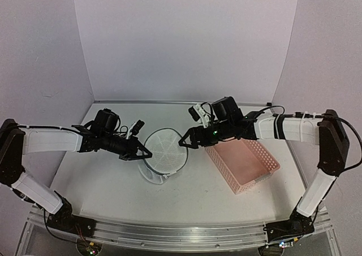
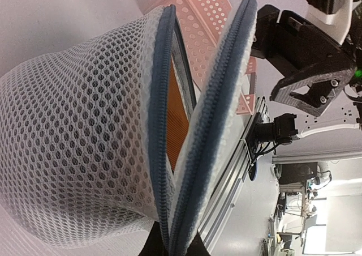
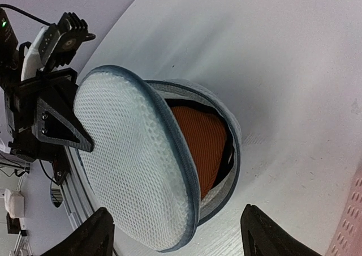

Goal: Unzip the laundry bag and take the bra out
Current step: Pass from the left arm to the right

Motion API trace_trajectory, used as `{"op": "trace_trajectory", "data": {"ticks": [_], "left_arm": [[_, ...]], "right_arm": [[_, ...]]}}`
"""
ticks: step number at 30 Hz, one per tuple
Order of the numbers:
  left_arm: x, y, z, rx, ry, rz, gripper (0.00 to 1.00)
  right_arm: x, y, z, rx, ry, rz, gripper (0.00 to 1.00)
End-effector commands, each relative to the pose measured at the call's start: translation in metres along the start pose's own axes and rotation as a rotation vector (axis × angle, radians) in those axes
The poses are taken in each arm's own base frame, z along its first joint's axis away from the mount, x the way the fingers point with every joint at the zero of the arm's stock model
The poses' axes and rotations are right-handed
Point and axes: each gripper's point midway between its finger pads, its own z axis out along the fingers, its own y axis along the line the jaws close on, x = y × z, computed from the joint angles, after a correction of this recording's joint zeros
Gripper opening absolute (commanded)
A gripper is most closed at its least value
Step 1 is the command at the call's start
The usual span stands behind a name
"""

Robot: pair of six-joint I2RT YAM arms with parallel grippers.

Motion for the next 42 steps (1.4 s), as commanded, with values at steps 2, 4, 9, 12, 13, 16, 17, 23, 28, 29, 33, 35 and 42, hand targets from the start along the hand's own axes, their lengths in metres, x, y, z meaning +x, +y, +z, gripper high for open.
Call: {"op": "trace_trajectory", "data": {"ticks": [2, 4, 9, 12, 13, 16, 17, 23, 28, 29, 33, 35, 42], "left_arm": [[-0.020, -0.030, -0.009, 0.057, -0.053, 0.137, 0.00], [-0.020, -0.030, -0.009, 0.059, -0.051, 0.136, 0.00], [-0.019, -0.030, -0.007, 0.062, -0.046, 0.137, 0.00], [-0.019, -0.029, -0.007, 0.064, -0.043, 0.134, 0.00], [-0.019, -0.029, -0.006, 0.063, -0.042, 0.132, 0.00], [-0.019, -0.029, -0.006, 0.065, -0.040, 0.129, 0.00], [-0.019, -0.028, -0.005, 0.063, -0.040, 0.128, 0.00], [-0.023, -0.025, -0.005, 0.038, -0.049, 0.106, 0.00], [-0.029, -0.021, -0.004, 0.008, -0.052, 0.083, 0.11], [-0.031, -0.021, -0.004, 0.003, -0.057, 0.084, 0.18], [-0.040, -0.025, -0.007, -0.005, -0.079, 0.087, 0.40], [-0.045, -0.027, -0.011, -0.009, -0.096, 0.090, 0.51], [-0.067, -0.034, -0.042, -0.041, -0.204, 0.090, 0.72]], "right_arm": [[-0.015, 0.023, 0.009, -0.169, -0.006, 0.017, 0.75], [-0.010, 0.026, 0.016, -0.211, 0.018, 0.030, 0.71], [-0.008, 0.037, 0.019, -0.301, 0.019, 0.031, 0.60], [-0.008, 0.043, 0.018, -0.346, 0.023, 0.026, 0.49], [-0.008, 0.044, 0.018, -0.354, 0.024, 0.027, 0.45], [-0.009, 0.047, 0.018, -0.371, 0.021, 0.024, 0.31], [-0.010, 0.048, 0.018, -0.374, 0.020, 0.024, 0.25], [-0.014, 0.051, 0.012, -0.373, -0.004, -0.002, 0.02], [-0.014, 0.052, 0.007, -0.367, -0.017, -0.027, 0.00], [-0.014, 0.052, 0.005, -0.362, -0.023, -0.034, 0.00], [-0.018, 0.051, 0.000, -0.334, -0.053, -0.065, 0.00], [-0.022, 0.051, -0.005, -0.316, -0.076, -0.088, 0.00], [-0.036, 0.058, -0.022, -0.282, -0.148, -0.193, 0.00]]}}
